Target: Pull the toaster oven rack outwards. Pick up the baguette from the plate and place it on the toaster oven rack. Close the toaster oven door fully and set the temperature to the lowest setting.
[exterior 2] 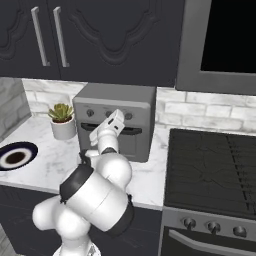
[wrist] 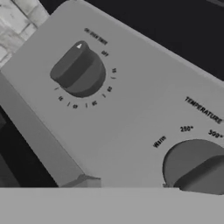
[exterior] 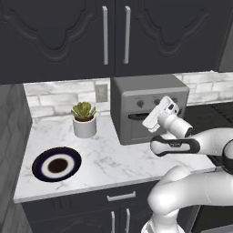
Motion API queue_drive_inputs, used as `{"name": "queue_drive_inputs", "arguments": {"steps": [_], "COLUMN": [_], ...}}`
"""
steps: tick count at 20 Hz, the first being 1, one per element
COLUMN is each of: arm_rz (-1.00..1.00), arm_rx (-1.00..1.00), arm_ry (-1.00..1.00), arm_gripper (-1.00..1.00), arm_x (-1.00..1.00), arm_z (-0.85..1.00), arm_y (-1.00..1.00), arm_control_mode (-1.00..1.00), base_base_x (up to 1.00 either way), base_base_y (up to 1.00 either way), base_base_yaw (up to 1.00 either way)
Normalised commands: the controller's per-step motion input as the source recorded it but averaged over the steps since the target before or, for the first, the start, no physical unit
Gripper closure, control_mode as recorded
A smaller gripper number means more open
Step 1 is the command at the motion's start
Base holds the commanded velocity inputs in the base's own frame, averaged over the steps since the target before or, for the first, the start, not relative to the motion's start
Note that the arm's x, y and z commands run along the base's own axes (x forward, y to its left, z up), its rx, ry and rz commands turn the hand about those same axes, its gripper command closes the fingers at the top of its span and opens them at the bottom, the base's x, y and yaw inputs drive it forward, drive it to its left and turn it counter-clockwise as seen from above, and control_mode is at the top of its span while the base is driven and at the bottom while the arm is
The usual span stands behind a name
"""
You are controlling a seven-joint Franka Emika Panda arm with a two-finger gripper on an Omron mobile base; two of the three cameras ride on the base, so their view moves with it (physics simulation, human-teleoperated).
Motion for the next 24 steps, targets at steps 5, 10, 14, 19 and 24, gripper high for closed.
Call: {"name": "queue_drive_inputs", "arguments": {"steps": [5,10,14,19,24], "arm_rz": [0.38,0.32,0.03,0.00,0.01], "arm_rx": [-0.68,-0.80,-0.29,-0.46,-0.91], "arm_ry": [-0.25,0.09,0.06,0.04,0.00], "arm_gripper": [1.00,1.00,1.00,1.00,1.00], "arm_x": [0.46,0.40,0.06,0.03,0.15], "arm_z": [0.39,0.03,-0.11,0.03,0.23], "arm_y": [0.32,0.49,0.32,0.28,0.04], "arm_control_mode": [-1.00,-1.00,-1.00,-1.00,-1.00], "base_base_x": [0.00,0.00,0.00,0.00,0.00], "base_base_y": [0.00,0.00,0.00,0.00,0.00], "base_base_yaw": [0.00,0.00,0.00,0.00,0.00]}}
